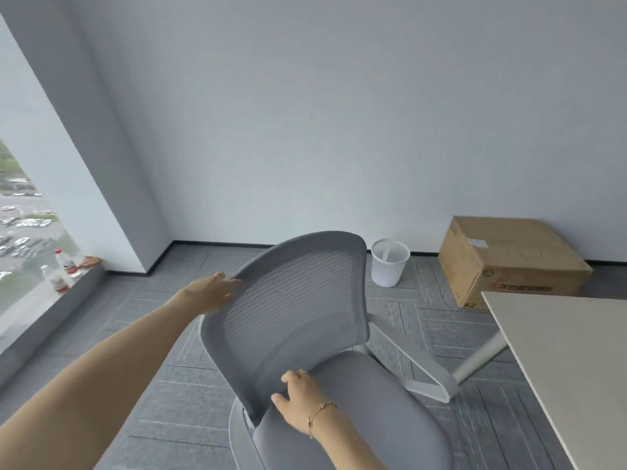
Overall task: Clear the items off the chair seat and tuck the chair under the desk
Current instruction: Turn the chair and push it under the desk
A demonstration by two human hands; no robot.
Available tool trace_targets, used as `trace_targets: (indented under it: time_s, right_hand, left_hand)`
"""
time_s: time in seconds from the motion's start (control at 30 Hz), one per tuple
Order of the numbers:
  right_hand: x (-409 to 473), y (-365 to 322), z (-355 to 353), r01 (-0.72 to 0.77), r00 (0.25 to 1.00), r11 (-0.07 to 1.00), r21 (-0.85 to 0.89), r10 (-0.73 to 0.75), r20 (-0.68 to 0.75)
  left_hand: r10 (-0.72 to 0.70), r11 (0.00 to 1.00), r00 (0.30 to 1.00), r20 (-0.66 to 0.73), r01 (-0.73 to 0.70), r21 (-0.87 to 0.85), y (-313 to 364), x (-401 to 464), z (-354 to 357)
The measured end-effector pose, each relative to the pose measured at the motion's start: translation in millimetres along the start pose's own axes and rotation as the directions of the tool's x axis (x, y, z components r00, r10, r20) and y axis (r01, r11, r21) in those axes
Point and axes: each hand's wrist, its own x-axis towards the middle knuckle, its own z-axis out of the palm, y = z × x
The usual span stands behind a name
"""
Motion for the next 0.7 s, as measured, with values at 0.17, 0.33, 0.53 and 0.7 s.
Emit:
trace_targets:
  time_s: [0.17,0.33,0.53,0.7]
  right_hand:
    - [34,-26,21,-0.014,0.999,1.000,-0.004,0.014,0.050]
    - [43,-41,29,-0.007,0.999,1.000,0.019,0.008,-0.054]
    - [36,-70,39,-0.019,0.993,0.983,0.183,0.039,-0.108]
    - [24,-93,46,-0.022,0.991,0.970,0.242,0.053,-0.123]
  left_hand:
    - [0.008,0.987,0.999,-0.045,-0.015,-0.160,-8,31,21]
    - [0.068,0.977,0.997,0.043,-0.058,-0.206,-13,26,14]
    - [0.094,0.972,0.988,0.125,-0.064,-0.228,-22,-4,9]
    - [0.018,0.893,0.990,0.142,0.048,-0.447,-16,-24,14]
